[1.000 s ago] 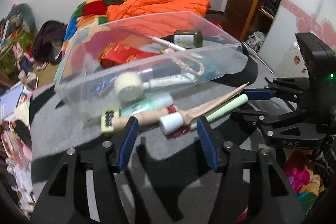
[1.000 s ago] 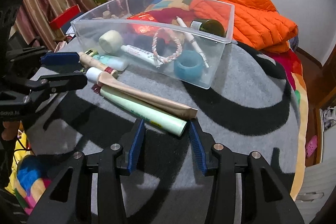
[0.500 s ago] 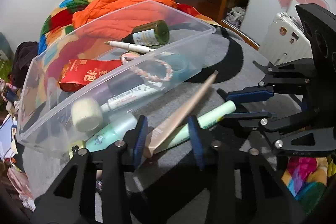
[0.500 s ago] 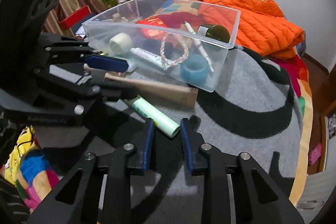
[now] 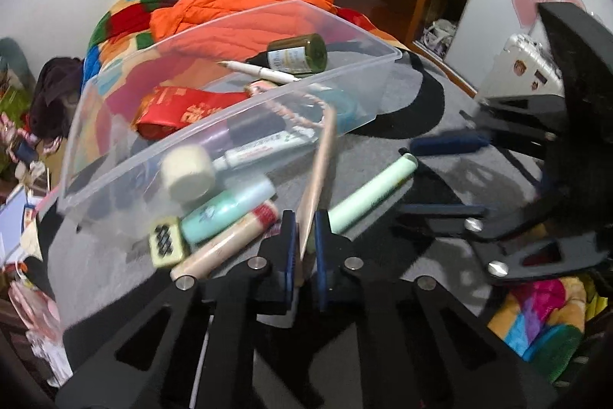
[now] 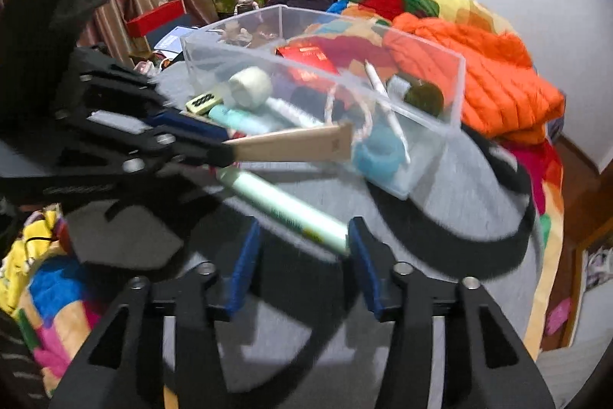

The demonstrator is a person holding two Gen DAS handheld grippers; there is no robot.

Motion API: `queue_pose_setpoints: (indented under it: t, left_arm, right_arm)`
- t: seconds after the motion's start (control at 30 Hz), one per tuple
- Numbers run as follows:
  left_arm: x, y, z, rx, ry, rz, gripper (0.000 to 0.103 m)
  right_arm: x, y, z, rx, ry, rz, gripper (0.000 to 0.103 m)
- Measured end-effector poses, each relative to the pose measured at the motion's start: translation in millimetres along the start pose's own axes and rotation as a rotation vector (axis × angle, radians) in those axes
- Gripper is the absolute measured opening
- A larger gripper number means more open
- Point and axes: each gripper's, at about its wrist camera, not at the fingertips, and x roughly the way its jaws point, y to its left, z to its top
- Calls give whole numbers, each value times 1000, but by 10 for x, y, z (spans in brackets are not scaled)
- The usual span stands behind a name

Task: Organize objects
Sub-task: 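Grasp the beige foundation tube with the left tool while the right tool grasps the mint-green tube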

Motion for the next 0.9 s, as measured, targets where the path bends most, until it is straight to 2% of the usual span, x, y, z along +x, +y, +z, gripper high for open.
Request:
queue_pose_setpoints:
  t: [0.1,0.2,0.27,0.3,0.33,0.4,0.43,0.47,0.6,0.8,0.9]
  left_arm:
    - [-104,43,-89,-27,-10,-1,7]
    - [-184,112,-196,-60,-11,-11,7]
    - [-229,155,-260,-78,-15,-8,7]
    - [-264,174,-293,-83,-24,-4,7]
    - [-296,186,-318,-86,-32,-6,7]
    - [-360,200,-353,-89,-55,-16,8]
    - [-379,201,-357,-88,-64,-14,10]
    - [-390,196,-358,-85,-68,-13,18]
    - [-344,146,-304,-56,-81,-17,56]
    - [-16,-29,-251,40,-29,16,58]
    - [149,-64,-308,41,10,-12,56]
  right_arm:
    - [79,38,92,-38,6,4,54]
    - [217,70,153,-80,36,-9,55]
    - [293,68,169,-79,69,18,54]
    - [322,68,168,-79,83,32,46]
    - [335,73,158,-83,90,30,42]
    - [308,74,141,-81,91,50,25]
    - [284,74,127,-78,94,53,21]
    - [270,76,107,-74,96,52,15]
    - [175,51,-18,-40,97,34,14]
    - [-43,-13,-262,51,88,19,14]
    - [-141,-55,-378,101,80,-3,14]
